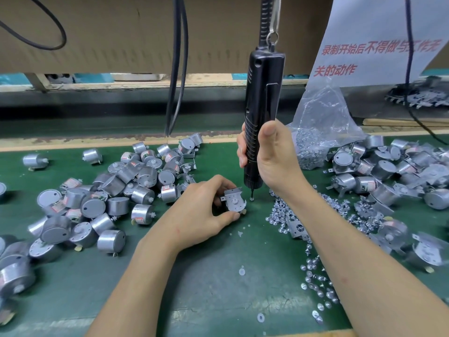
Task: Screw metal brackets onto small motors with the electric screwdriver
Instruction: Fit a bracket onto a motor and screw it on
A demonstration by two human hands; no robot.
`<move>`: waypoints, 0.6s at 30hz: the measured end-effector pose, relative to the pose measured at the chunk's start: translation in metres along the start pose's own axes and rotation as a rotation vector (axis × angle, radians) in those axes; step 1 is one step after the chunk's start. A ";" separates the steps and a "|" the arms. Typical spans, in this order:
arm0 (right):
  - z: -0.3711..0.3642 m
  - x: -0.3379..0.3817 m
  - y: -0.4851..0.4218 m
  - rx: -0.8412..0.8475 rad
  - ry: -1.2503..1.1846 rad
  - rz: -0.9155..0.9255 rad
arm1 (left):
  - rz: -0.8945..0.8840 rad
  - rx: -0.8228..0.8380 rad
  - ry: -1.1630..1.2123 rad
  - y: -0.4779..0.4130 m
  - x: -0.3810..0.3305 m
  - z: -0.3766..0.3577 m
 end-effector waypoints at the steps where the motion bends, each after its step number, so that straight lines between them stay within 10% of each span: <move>1: 0.000 0.000 0.000 -0.002 -0.003 0.000 | 0.000 0.002 0.004 0.000 0.000 0.000; 18: -0.005 0.035 0.000 -0.028 -0.028 0.089 | -0.019 0.008 0.019 0.002 -0.002 0.001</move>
Point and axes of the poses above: each hand's wrist, its own y-axis away from the middle knuckle, its own z-axis out of the back of the hand, x = y × z, the point moved 9 cm from there along -y, towards the middle knuckle, and after that the axes turned 10 degrees about z, right-handed, at the moved point
